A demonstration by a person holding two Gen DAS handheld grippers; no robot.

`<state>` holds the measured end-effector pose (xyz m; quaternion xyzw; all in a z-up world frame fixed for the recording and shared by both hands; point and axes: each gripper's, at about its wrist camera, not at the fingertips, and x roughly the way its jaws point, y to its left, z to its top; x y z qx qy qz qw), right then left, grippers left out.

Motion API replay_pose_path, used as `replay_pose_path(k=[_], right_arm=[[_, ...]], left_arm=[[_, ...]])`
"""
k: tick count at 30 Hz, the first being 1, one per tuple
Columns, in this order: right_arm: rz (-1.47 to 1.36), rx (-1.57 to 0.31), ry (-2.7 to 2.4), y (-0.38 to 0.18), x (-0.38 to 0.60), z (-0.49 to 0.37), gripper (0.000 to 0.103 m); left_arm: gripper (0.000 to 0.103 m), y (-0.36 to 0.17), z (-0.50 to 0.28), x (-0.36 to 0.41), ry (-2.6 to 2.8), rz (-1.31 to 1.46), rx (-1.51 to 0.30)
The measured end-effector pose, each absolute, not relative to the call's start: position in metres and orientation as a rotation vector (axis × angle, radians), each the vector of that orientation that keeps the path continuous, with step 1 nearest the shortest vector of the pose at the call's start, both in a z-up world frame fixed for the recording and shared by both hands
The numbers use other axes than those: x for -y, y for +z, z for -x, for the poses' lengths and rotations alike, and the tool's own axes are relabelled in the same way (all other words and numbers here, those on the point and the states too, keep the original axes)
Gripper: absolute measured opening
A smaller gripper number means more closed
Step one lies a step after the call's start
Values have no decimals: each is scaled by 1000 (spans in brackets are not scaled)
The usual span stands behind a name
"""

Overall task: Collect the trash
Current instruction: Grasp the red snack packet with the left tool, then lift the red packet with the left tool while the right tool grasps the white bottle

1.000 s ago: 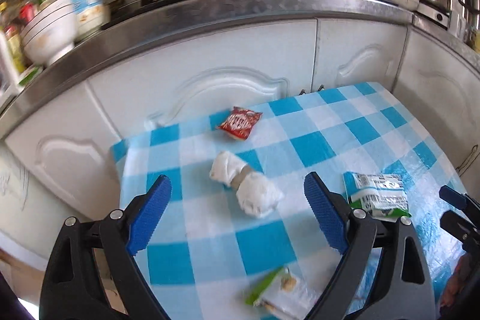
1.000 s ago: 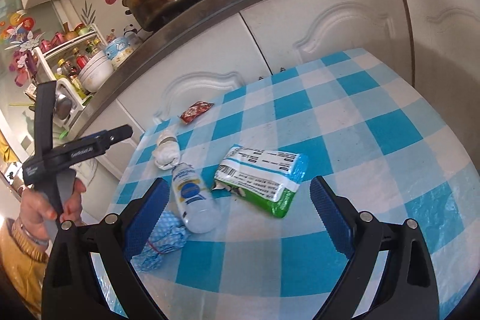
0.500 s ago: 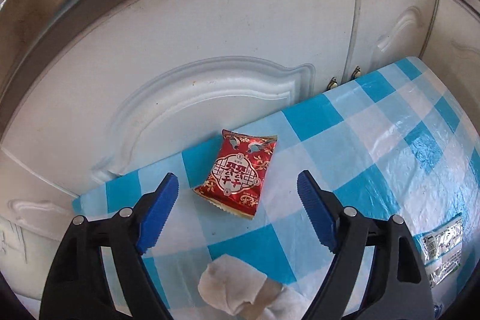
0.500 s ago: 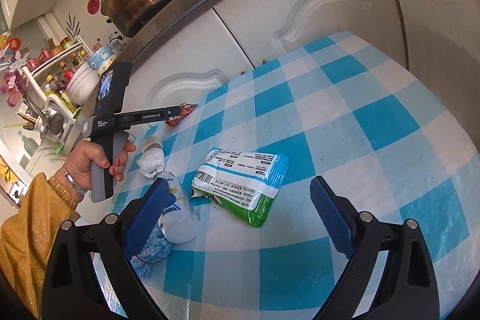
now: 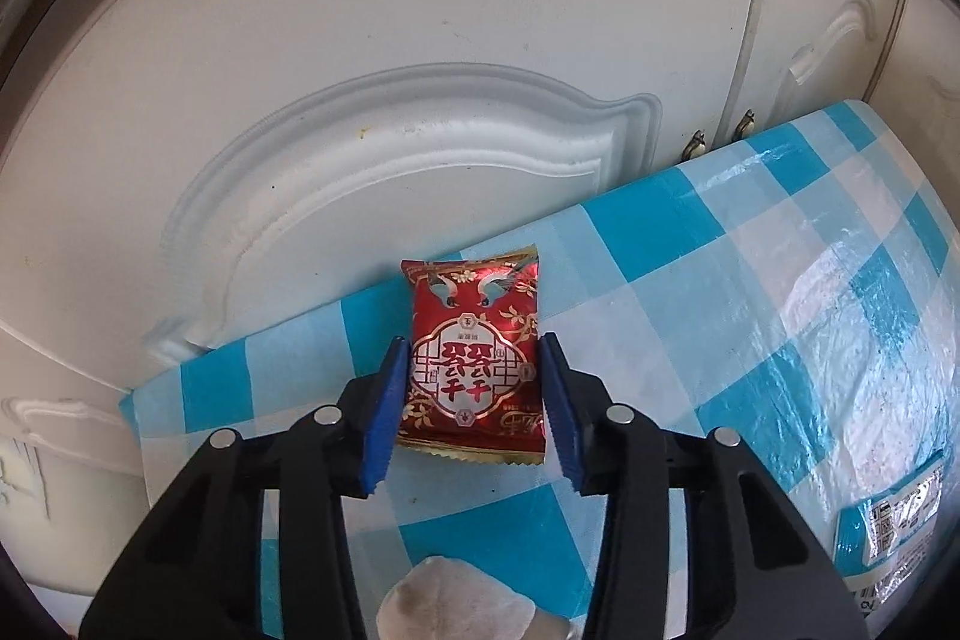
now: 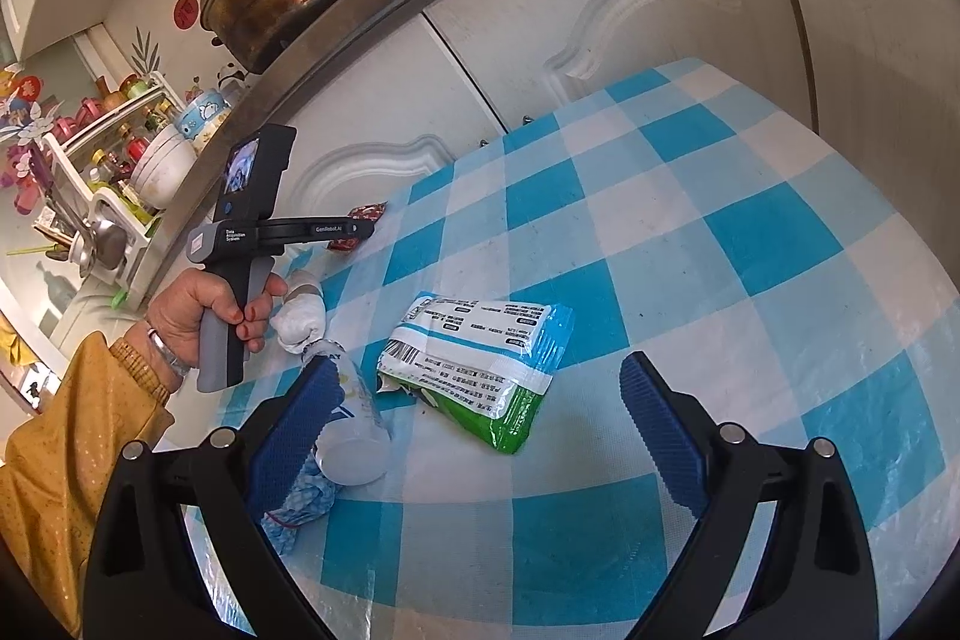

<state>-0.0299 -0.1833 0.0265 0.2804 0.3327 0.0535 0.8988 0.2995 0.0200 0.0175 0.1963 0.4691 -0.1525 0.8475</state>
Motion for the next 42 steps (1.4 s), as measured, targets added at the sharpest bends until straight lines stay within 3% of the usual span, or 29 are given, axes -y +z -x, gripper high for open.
replay_pose_path(k=[8,23,33,36,38,42], right_arm=[[-546,-697,141,29,176,28,94],[-440,-731,255,31,147,34,94],[-384,-784,345,27,129,39,93],[-352,-802,344,25,127,41,90],[-324,-805,345,24,124,42,83],[-277,-811,344,23,118,43,80]], left_arm=[[43,19,-266,-19,-364,-357,-997],[43,22,-118,-8,-520,-350,-1003],[42,18,-79,-16,-528,-243,-1021],[42,18,-75,-24,-509,-182,-1018],[42,20,-72,-29,-491,-142,-1008],[42,31,-65,-40,-459,-71,-953]])
